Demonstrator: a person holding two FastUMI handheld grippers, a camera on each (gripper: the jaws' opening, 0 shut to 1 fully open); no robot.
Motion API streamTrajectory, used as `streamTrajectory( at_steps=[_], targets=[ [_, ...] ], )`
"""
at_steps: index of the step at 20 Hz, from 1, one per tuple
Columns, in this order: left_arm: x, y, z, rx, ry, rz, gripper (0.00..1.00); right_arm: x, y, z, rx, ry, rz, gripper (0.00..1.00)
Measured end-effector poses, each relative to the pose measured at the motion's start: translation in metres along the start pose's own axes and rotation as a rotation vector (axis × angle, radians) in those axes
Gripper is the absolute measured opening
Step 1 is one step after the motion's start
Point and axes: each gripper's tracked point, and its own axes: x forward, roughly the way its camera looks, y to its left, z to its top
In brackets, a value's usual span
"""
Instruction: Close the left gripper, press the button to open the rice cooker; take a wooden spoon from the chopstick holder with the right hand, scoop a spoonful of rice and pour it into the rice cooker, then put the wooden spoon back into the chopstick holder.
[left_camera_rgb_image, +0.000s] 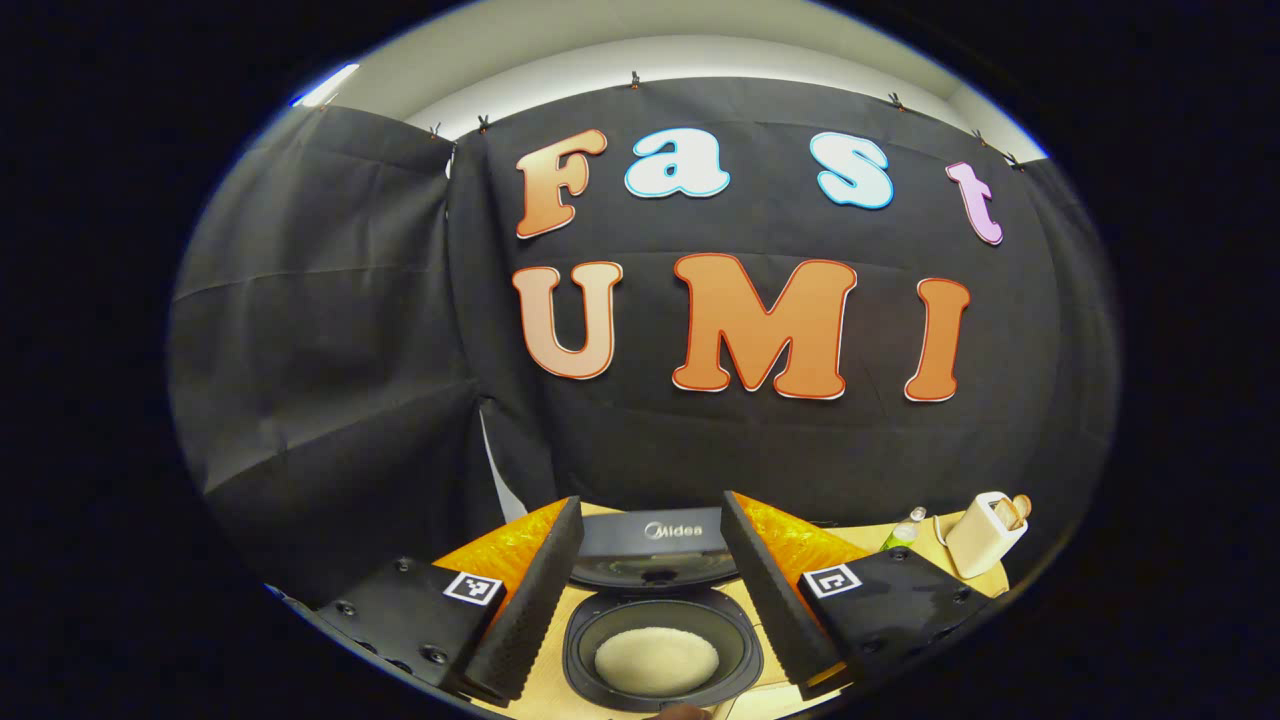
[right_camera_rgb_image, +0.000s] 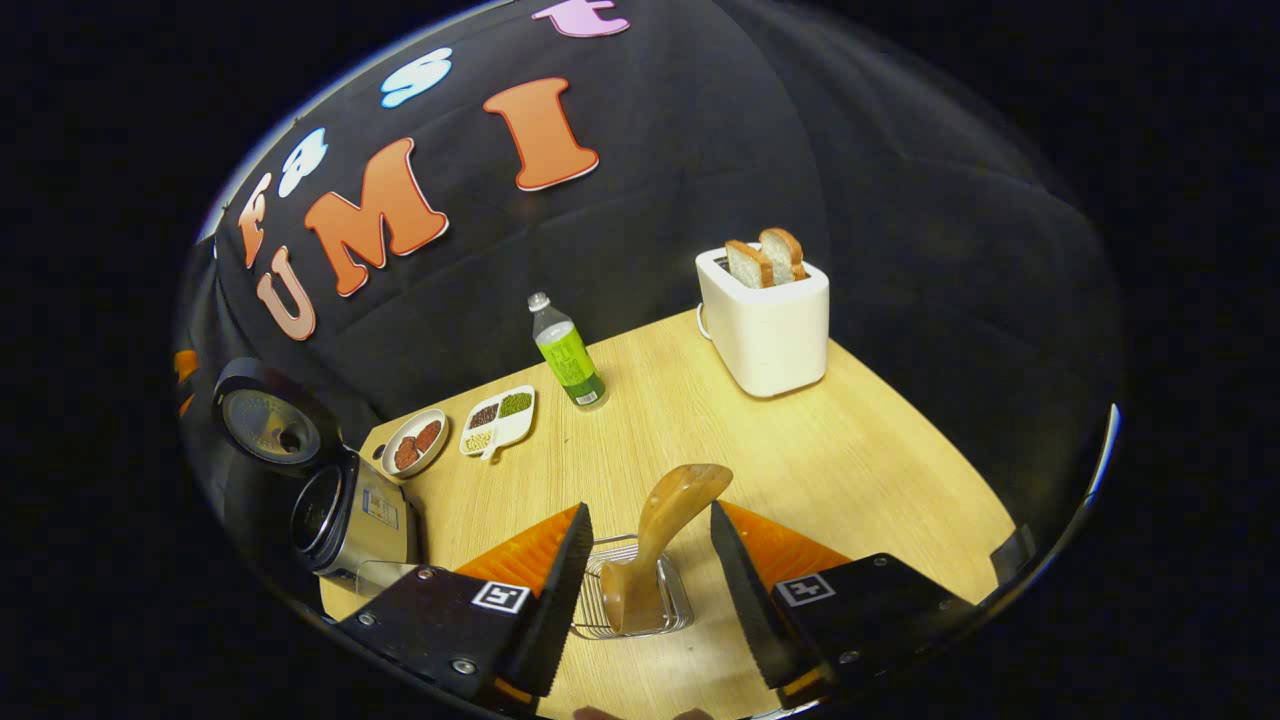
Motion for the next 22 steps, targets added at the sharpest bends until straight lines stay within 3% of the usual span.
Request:
streamTrajectory(
  at_steps=[1, 3, 4, 9, 11, 12, 15, 17, 22],
  targets=[
    [0.012, -0.007, -0.001, -0.006, 0.028, -0.020, 0.85, -0.006, -0.001, 0.010, -0.019, -0.026, -0.006, 0.78],
    [0.034, -0.014, -0.012, -0.020, 0.104, -0.028, 0.85, -0.019, 0.001, 0.026, -0.047, -0.070, -0.009, 0.84],
    [0.045, -0.017, -0.021, -0.029, 0.147, -0.034, 0.91, -0.025, 0.002, 0.034, -0.052, -0.090, -0.008, 0.85],
    [0.065, -0.022, -0.048, 0.028, 0.295, -0.040, 0.87, -0.046, 0.007, 0.059, -0.063, -0.158, 0.004, 0.85],
    [0.061, -0.022, -0.059, 0.012, 0.356, -0.034, 0.91, -0.051, 0.008, 0.062, -0.067, -0.168, 0.007, 0.85],
    [0.060, -0.026, -0.067, 0.001, 0.389, -0.035, 0.87, -0.052, 0.008, 0.063, -0.071, -0.173, 0.005, 0.85],
    [0.035, -0.041, -0.110, -0.037, 0.553, -0.087, 0.94, -0.053, 0.011, 0.065, -0.092, -0.183, 0.010, 0.85],
    [0.017, -0.042, -0.135, -0.036, 0.645, -0.102, 0.92, -0.058, 0.009, 0.070, -0.106, -0.186, 0.009, 0.85],
    [-0.007, -0.031, -0.182, -0.007, 0.840, -0.067, 0.92, -0.060, 0.021, 0.077, -0.113, -0.208, 0.028, 0.85]
  ],
)
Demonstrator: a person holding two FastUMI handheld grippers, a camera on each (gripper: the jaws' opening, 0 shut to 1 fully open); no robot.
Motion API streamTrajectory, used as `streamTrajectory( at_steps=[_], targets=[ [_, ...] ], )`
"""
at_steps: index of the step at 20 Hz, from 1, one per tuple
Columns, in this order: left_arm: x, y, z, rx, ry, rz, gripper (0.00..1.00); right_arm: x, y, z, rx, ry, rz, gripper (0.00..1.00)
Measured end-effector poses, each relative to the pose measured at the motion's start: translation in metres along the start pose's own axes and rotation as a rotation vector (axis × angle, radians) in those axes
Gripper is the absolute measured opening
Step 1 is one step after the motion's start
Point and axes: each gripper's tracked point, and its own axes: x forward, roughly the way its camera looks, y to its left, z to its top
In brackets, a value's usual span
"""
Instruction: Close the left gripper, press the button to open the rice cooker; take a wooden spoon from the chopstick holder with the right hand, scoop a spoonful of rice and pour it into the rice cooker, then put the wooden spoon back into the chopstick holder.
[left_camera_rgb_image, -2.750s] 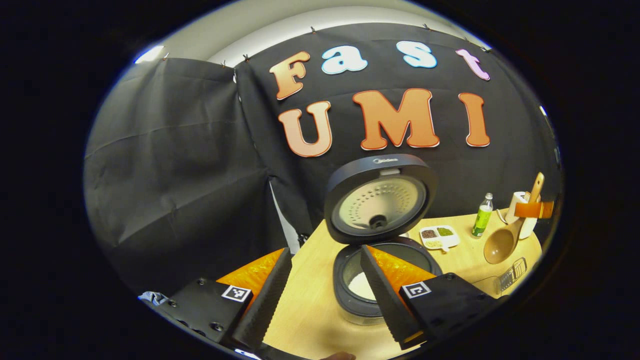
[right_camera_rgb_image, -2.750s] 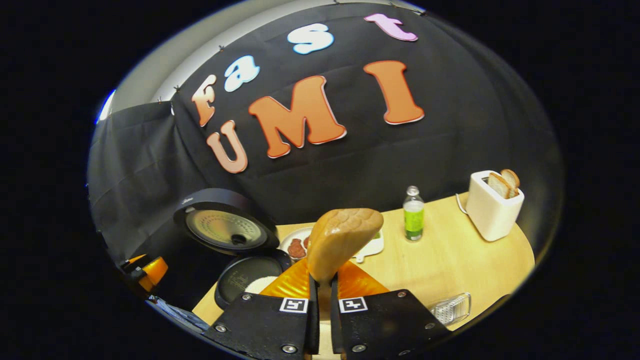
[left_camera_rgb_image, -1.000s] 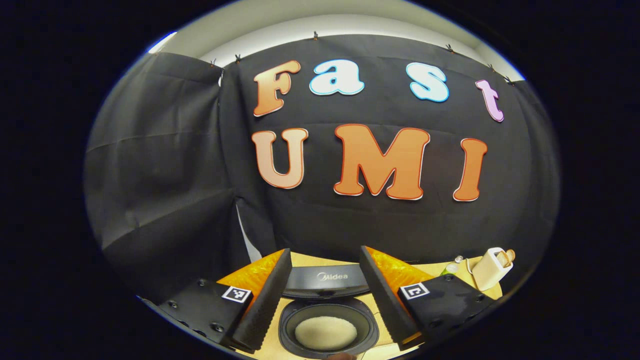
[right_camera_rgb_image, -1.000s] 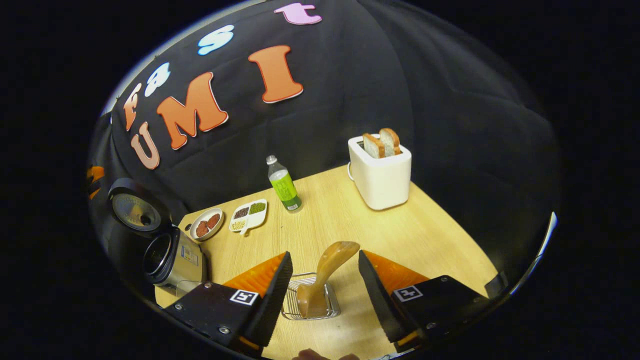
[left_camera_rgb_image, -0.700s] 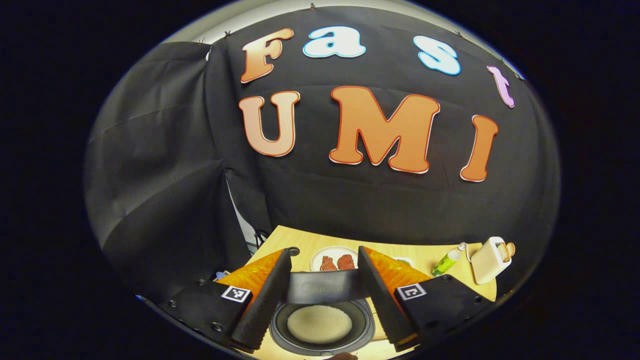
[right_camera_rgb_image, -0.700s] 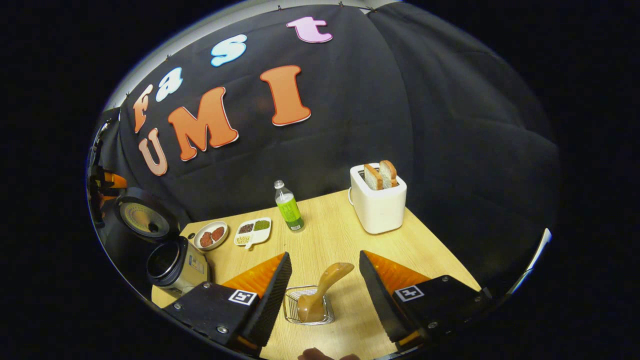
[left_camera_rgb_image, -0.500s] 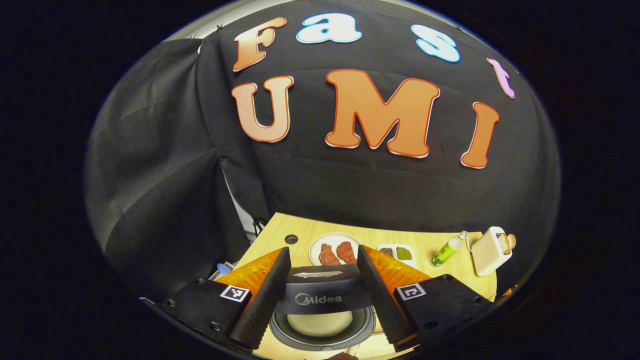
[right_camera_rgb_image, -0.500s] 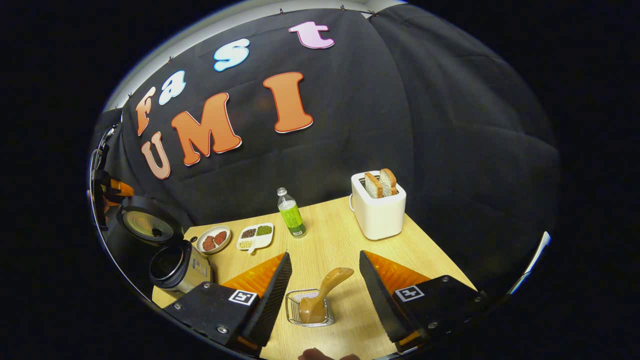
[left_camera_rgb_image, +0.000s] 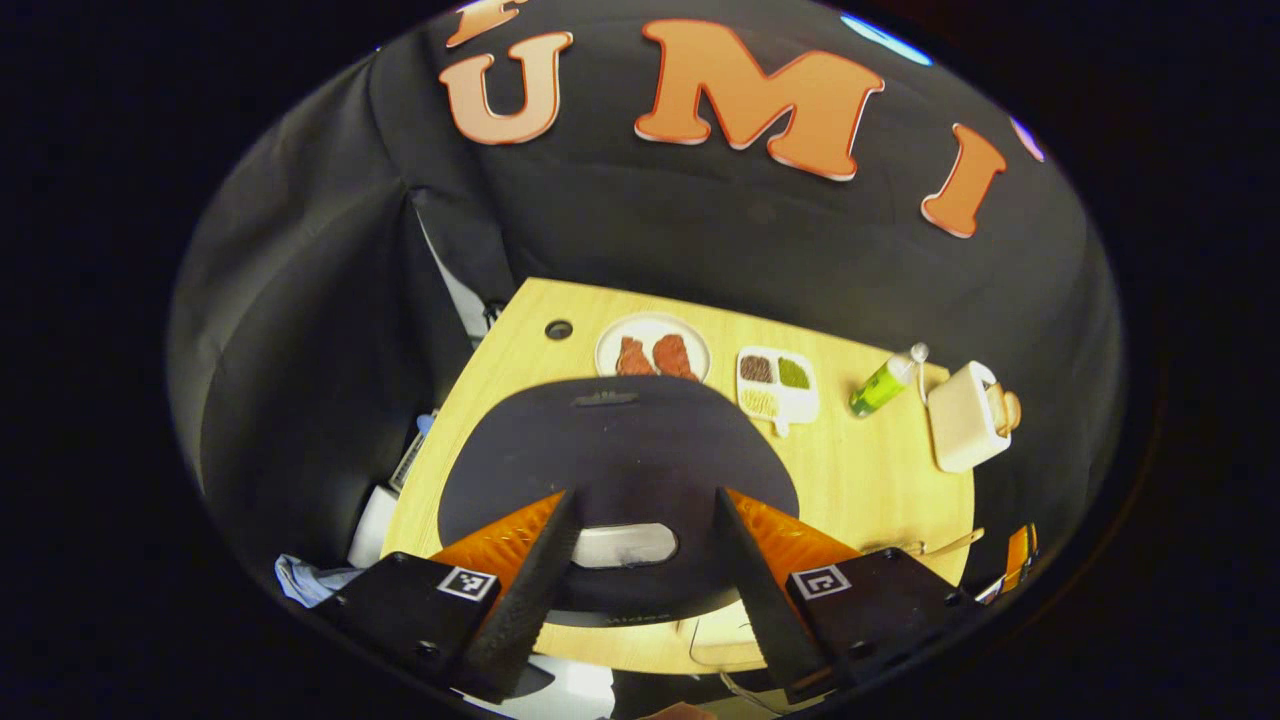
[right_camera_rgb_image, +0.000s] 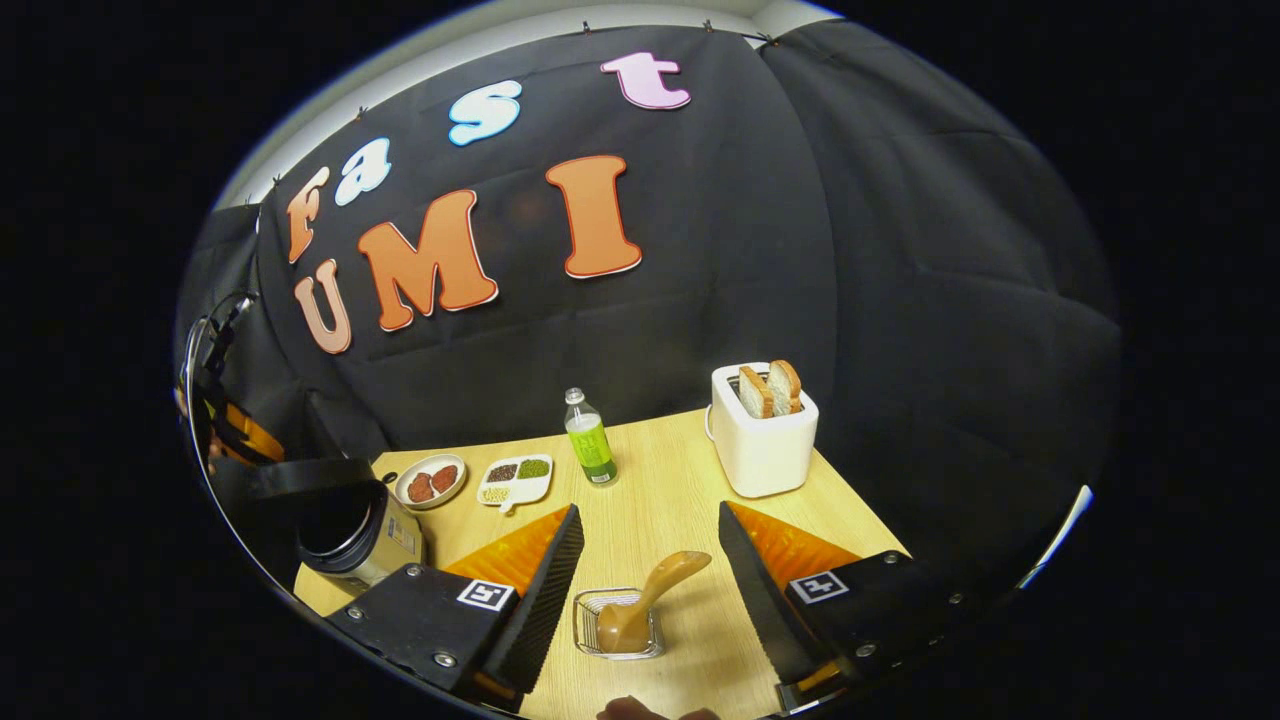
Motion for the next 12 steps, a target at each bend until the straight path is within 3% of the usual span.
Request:
streamTrajectory(
  at_steps=[1, 4, 6, 8, 9, 12],
  targets=[
    [0.011, -0.001, -0.012, 0.002, 0.045, 0.008, 0.87, 0.000, 0.002, 0.002, -0.002, -0.005, 0.004, 0.85],
    [0.047, -0.007, -0.057, 0.000, 0.178, 0.028, 0.87, -0.002, 0.008, 0.002, -0.009, -0.010, 0.013, 0.85],
    [0.058, -0.004, -0.077, -0.007, 0.238, 0.043, 0.95, -0.004, 0.008, 0.003, -0.018, -0.010, 0.013, 0.85],
    [0.062, -0.004, -0.073, -0.006, 0.217, 0.050, 0.96, -0.005, 0.008, 0.003, -0.026, -0.011, 0.009, 0.85],
    [0.062, -0.005, -0.071, -0.010, 0.218, 0.052, 0.87, -0.005, 0.009, 0.004, -0.029, -0.012, 0.010, 0.85],
    [0.067, -0.005, -0.072, -0.026, 0.205, 0.065, 0.89, -0.006, 0.014, 0.007, -0.039, -0.021, 0.010, 0.85]
  ],
)
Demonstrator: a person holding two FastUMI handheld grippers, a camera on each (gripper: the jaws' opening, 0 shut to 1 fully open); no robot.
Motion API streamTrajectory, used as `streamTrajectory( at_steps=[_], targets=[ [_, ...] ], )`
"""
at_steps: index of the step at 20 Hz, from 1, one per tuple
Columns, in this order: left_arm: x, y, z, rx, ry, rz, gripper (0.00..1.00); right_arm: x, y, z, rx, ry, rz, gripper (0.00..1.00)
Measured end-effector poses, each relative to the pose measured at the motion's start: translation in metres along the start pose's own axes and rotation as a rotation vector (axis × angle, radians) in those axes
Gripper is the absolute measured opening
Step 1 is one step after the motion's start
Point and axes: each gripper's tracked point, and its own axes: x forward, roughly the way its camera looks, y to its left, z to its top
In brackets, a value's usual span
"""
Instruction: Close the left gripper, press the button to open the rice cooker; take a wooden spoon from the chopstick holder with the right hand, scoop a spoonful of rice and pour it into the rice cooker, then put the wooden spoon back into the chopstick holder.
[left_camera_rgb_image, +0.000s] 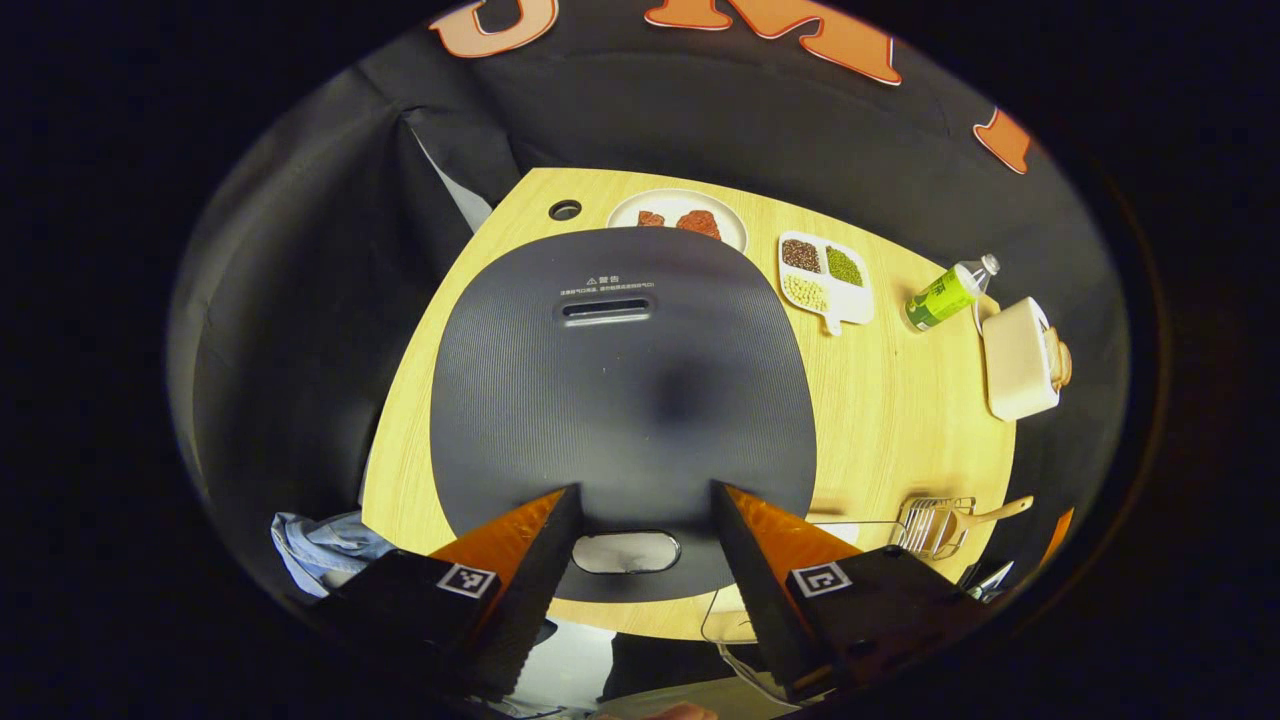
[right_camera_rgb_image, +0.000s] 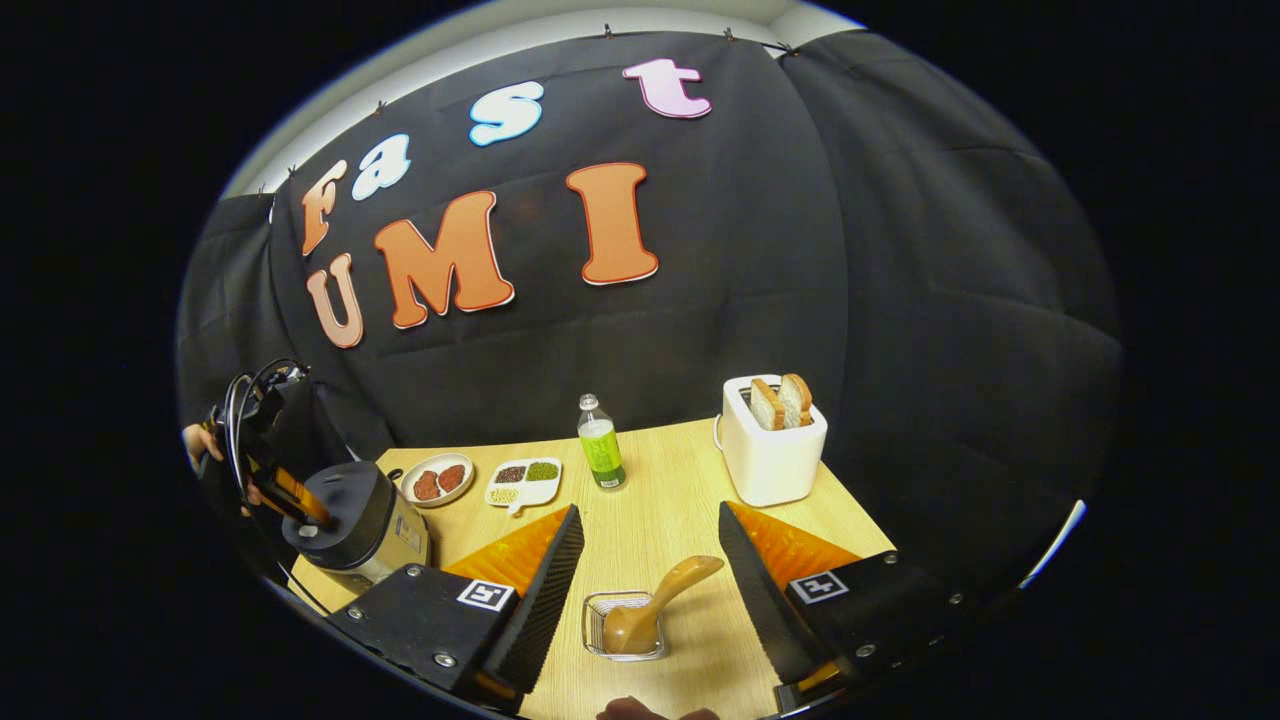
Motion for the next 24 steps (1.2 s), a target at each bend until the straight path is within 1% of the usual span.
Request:
streamTrajectory(
  at_steps=[2, 3, 4, 7, 8, 9, 10, 11, 12, 14, 15, 17, 19, 21, 22, 24],
  targets=[
    [-0.002, 0.000, -0.001, 0.000, -0.010, 0.000, 0.90, -0.001, 0.006, 0.004, 0.005, -0.010, 0.013, 0.85],
    [-0.003, 0.001, -0.002, -0.003, -0.020, -0.001, 0.92, 0.000, 0.010, 0.006, 0.005, -0.012, 0.020, 0.85],
    [-0.002, 0.002, -0.002, -0.007, -0.040, -0.001, 0.91, 0.000, 0.012, 0.007, 0.002, -0.015, 0.026, 0.85],
    [-0.002, 0.003, 0.005, -0.060, -0.135, 0.023, 0.87, 0.001, 0.016, 0.014, -0.011, -0.025, 0.030, 0.85],
    [-0.004, 0.004, 0.004, -0.056, -0.166, 0.028, 0.89, 0.001, 0.017, 0.017, -0.015, -0.029, 0.034, 0.85],
    [-0.007, 0.002, 0.005, -0.054, -0.192, 0.022, 0.92, 0.001, 0.019, 0.021, -0.022, -0.033, 0.035, 0.85],
    [-0.008, -0.004, 0.008, -0.066, -0.236, -0.017, 0.87, 0.001, 0.020, 0.024, -0.030, -0.039, 0.040, 0.85],
    [-0.013, -0.011, 0.015, -0.082, -0.298, -0.058, 0.91, 0.001, 0.021, 0.029, -0.039, -0.045, 0.041, 0.85],
    [-0.026, -0.011, 0.026, -0.096, -0.376, -0.069, 0.87, 0.001, 0.022, 0.034, -0.046, -0.053, 0.042, 0.84],
    [-0.055, -0.003, 0.047, -0.080, -0.530, -0.060, 0.90, 0.001, 0.026, 0.047, -0.048, -0.079, 0.045, 0.84],
    [-0.071, 0.002, 0.057, -0.064, -0.606, -0.052, 0.88, 0.001, 0.030, 0.053, -0.048, -0.094, 0.049, 0.84],
    [-0.107, 0.001, 0.072, -0.029, -0.738, -0.051, 0.88, -0.001, 0.039, 0.066, -0.057, -0.120, 0.064, 0.84],
    [-0.146, -0.004, 0.080, 0.008, -0.858, -0.056, 0.88, -0.009, 0.045, 0.082, -0.062, -0.146, 0.080, 0.85],
    [-0.181, -0.003, 0.086, 0.061, -0.968, -0.039, 0.88, -0.014, 0.051, 0.096, -0.086, -0.183, 0.084, 0.85],
    [-0.196, -0.006, 0.087, 0.085, -1.010, -0.033, 0.88, -0.017, 0.054, 0.103, -0.095, -0.202, 0.085, 0.85],
    [-0.225, -0.017, 0.084, 0.123, -1.088, -0.052, 0.89, -0.028, 0.067, 0.117, -0.106, -0.230, 0.115, 0.85]
  ],
)
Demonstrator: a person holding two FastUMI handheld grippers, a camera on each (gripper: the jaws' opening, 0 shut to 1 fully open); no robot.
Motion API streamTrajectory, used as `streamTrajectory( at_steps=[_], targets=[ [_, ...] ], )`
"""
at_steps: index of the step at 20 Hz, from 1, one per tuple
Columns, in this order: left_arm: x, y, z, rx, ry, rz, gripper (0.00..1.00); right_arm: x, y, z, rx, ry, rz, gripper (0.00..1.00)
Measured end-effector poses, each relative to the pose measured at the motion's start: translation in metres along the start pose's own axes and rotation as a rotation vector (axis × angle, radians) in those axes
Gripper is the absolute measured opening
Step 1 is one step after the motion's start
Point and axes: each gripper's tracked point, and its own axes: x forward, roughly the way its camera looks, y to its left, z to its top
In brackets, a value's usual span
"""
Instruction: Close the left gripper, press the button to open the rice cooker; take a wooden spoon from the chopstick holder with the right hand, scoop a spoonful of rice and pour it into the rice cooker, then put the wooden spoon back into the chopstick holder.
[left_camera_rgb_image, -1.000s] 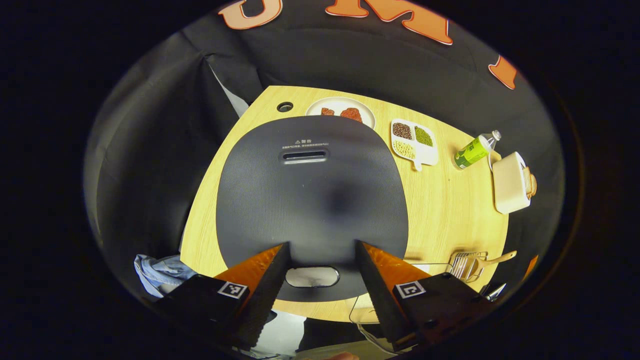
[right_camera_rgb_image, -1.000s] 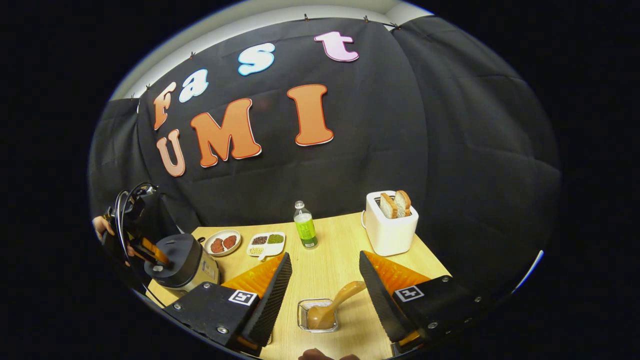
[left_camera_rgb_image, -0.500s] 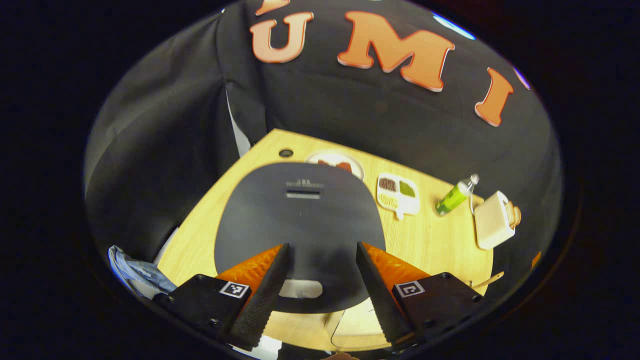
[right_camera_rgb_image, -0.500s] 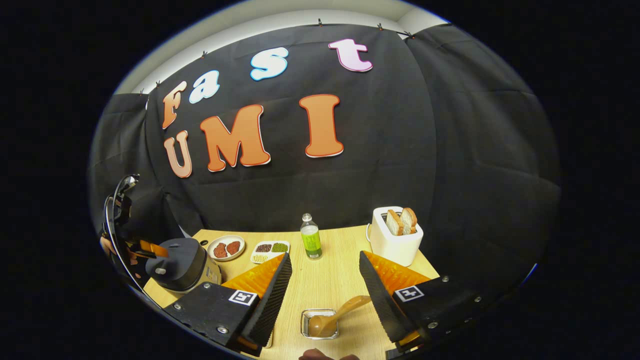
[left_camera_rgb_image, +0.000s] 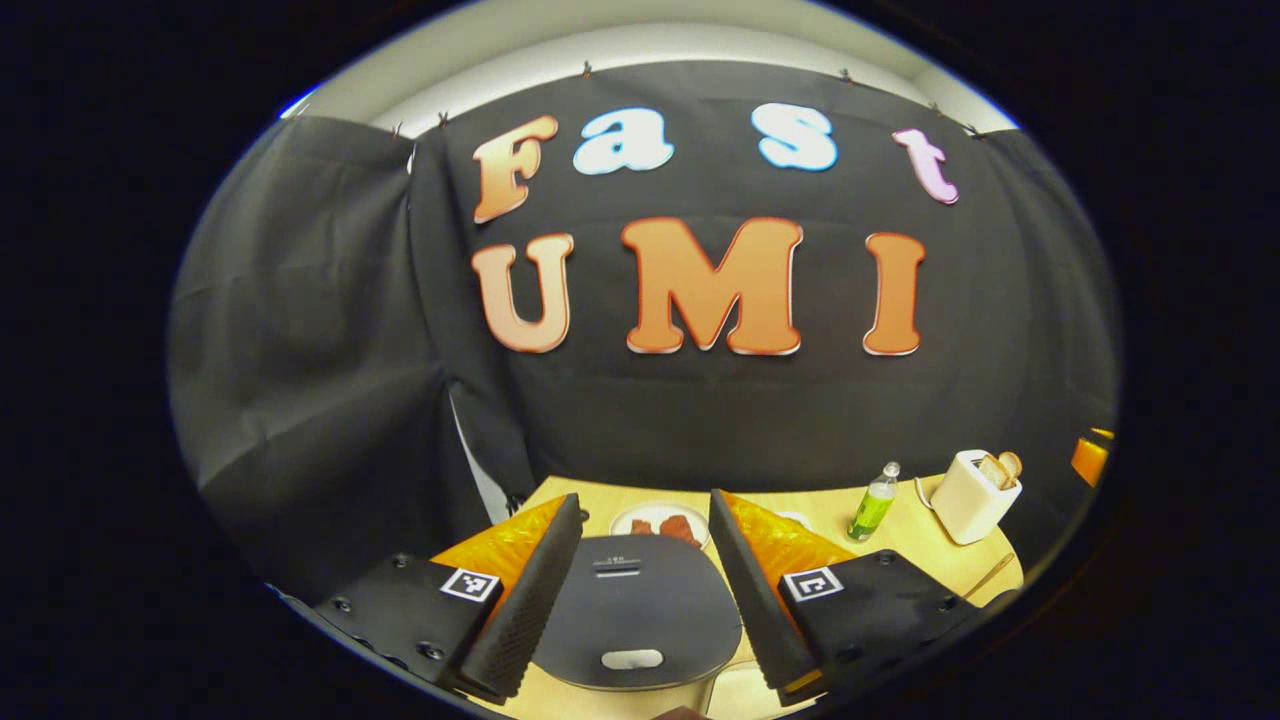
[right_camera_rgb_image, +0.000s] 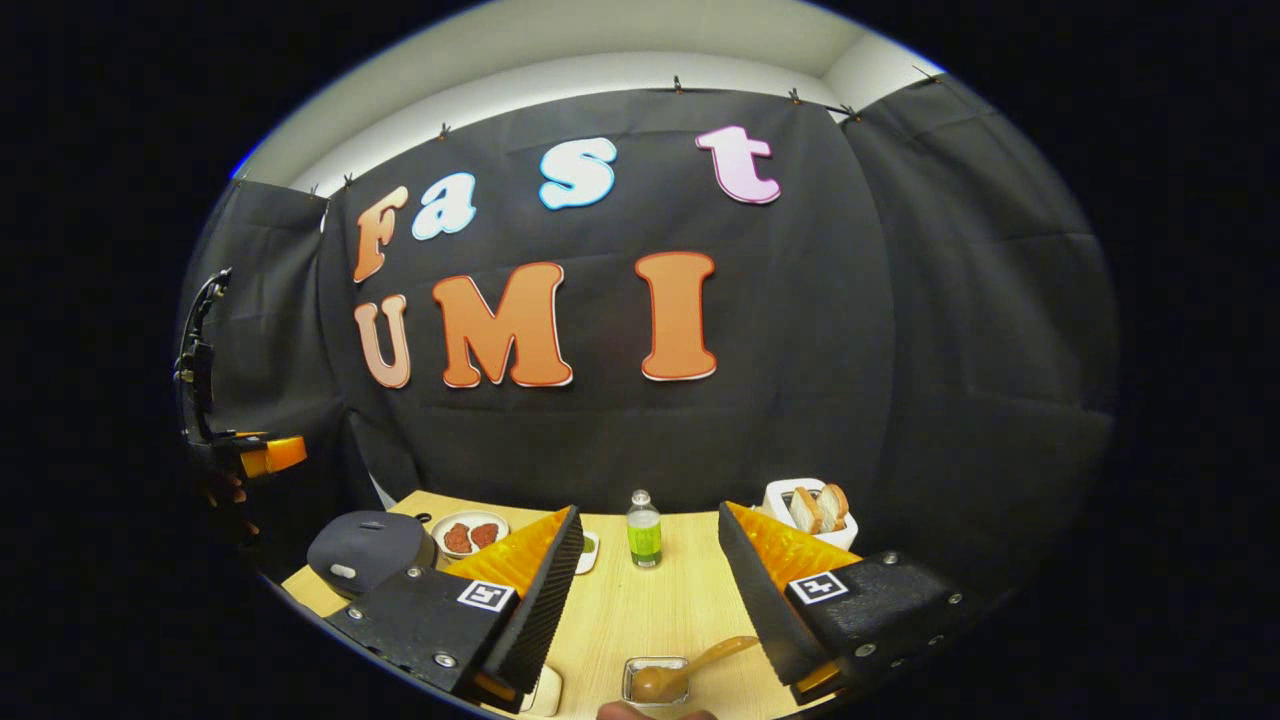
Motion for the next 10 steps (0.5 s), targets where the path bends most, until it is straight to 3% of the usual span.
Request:
streamTrajectory(
  at_steps=[3, 4, 6, 7, 8, 9, 10],
  targets=[
    [-0.030, -0.013, 0.036, 0.006, -0.121, -0.039, 0.87, -0.007, 0.010, 0.030, -0.032, -0.072, 0.018, 0.84],
    [-0.042, -0.015, 0.043, 0.007, -0.158, -0.043, 0.87, -0.010, 0.013, 0.038, -0.040, -0.093, 0.023, 0.93],
    [-0.060, -0.019, 0.058, 0.013, -0.221, -0.049, 0.87, -0.015, 0.021, 0.052, -0.046, -0.125, 0.033, 0.93],
    [-0.067, -0.018, 0.065, 0.018, -0.250, -0.040, 0.87, -0.018, 0.024, 0.057, -0.050, -0.139, 0.036, 0.84],
    [-0.074, -0.017, 0.066, 0.027, -0.286, -0.026, 0.88, -0.020, 0.027, 0.061, -0.054, -0.155, 0.039, 0.84],
    [-0.080, -0.017, 0.068, 0.036, -0.327, -0.019, 0.88, -0.021, 0.031, 0.065, -0.058, -0.173, 0.045, 0.93],
    [-0.087, -0.021, 0.066, 0.059, -0.358, -0.021, 0.88, -0.023, 0.035, 0.067, -0.062, -0.190, 0.050, 0.93]
  ],
)
